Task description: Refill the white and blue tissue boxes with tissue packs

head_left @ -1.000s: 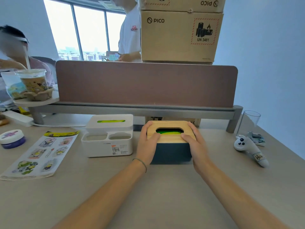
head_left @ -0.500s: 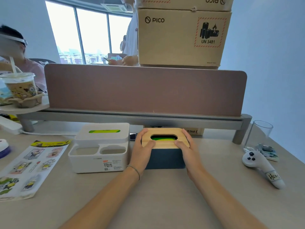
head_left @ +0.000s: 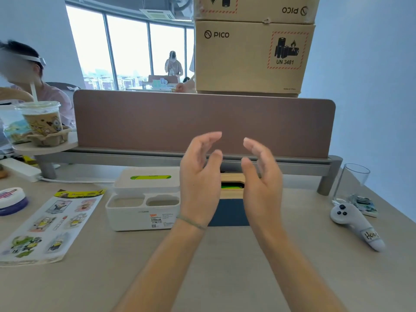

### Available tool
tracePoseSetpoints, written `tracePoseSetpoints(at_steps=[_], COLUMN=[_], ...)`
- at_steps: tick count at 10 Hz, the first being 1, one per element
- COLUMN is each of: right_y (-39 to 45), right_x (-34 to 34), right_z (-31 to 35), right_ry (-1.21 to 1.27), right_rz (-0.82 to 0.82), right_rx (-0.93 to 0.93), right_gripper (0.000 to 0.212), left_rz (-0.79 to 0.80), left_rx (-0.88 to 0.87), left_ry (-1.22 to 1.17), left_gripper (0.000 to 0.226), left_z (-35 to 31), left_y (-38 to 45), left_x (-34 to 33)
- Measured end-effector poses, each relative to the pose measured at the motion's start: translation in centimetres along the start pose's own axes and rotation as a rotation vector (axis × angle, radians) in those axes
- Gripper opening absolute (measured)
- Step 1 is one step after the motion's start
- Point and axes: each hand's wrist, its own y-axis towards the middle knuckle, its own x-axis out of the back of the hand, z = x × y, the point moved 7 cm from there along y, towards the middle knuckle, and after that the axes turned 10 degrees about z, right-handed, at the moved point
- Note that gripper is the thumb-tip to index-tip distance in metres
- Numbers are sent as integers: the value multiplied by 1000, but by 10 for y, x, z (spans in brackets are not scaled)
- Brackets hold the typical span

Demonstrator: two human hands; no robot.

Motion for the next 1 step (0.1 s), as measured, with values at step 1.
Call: tracePoseSetpoints(at_steps=[1], right_y=[-17], right_x=[6], right_z=[64], right_ry=[240], right_rz=[-12], right_rx=[123], right_gripper=[32], left_rz=[-22], left_rx=[-135], left_ry=[-223], left_gripper=[28], left_z=[-66], left_y=[-16], left_x=[15])
